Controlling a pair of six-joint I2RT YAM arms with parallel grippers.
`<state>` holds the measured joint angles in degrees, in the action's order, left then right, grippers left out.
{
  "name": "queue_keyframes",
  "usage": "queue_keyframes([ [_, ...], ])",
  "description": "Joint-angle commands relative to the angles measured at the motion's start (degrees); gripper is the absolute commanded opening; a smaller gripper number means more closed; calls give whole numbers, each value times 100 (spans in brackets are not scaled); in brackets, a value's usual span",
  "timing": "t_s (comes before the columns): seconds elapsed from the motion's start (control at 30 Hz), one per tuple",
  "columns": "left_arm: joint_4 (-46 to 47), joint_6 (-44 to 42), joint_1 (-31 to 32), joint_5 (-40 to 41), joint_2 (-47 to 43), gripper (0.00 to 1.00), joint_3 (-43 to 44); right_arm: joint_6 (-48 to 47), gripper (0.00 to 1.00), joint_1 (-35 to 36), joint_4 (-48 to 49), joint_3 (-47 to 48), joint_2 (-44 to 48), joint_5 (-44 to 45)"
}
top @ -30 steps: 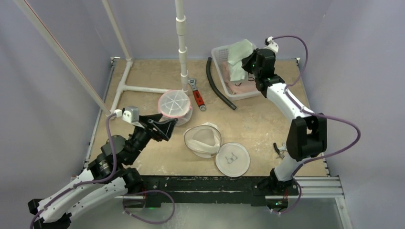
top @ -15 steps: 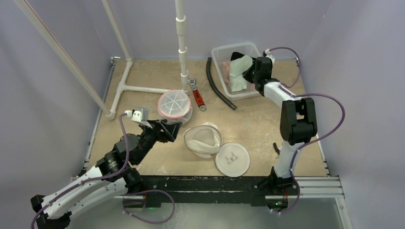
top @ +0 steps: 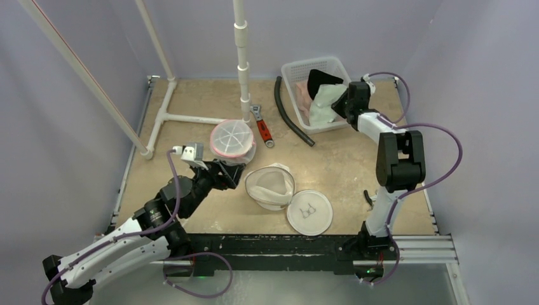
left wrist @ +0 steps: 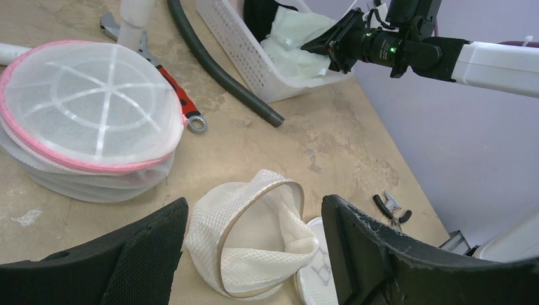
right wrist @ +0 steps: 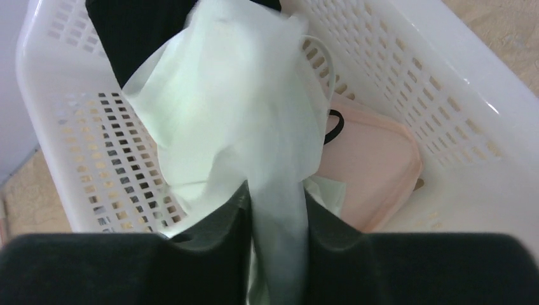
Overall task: Unzip the laundry bag and remove the bra
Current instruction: Place the bra in the bin.
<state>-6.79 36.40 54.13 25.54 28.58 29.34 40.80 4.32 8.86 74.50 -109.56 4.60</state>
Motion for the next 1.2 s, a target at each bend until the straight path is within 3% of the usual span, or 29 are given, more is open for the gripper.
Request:
queue_keyframes([
  [0.0, 238, -4, -11, -40, 58, 75, 80, 35, 40, 12, -162, 3, 183, 174],
  [0.07, 248, 5, -9, -61, 96, 75, 98, 11, 52, 5, -227, 20, 318, 298],
  [0.17, 297, 22, -15, -135, 159, 75, 103, -74, 59, 8, -330, 0, 605, 623],
  [0.43, 388, 63, -10, -307, 326, 75, 102, -744, 63, 369, -447, 86, 1542, 1397],
  [0.6, 382, 103, -11, -315, 450, 75, 118, -1453, 58, 906, -71, 411, 1335, 1522],
  [0.87, 272, 185, -12, -239, 628, 74, 125, -1920, 38, 1081, -91, 1583, -130, 967],
  [1.17, 145, 201, -11, -103, 660, 74, 141, -1874, 32, 1068, -1081, 2408, -1107, 1407],
])
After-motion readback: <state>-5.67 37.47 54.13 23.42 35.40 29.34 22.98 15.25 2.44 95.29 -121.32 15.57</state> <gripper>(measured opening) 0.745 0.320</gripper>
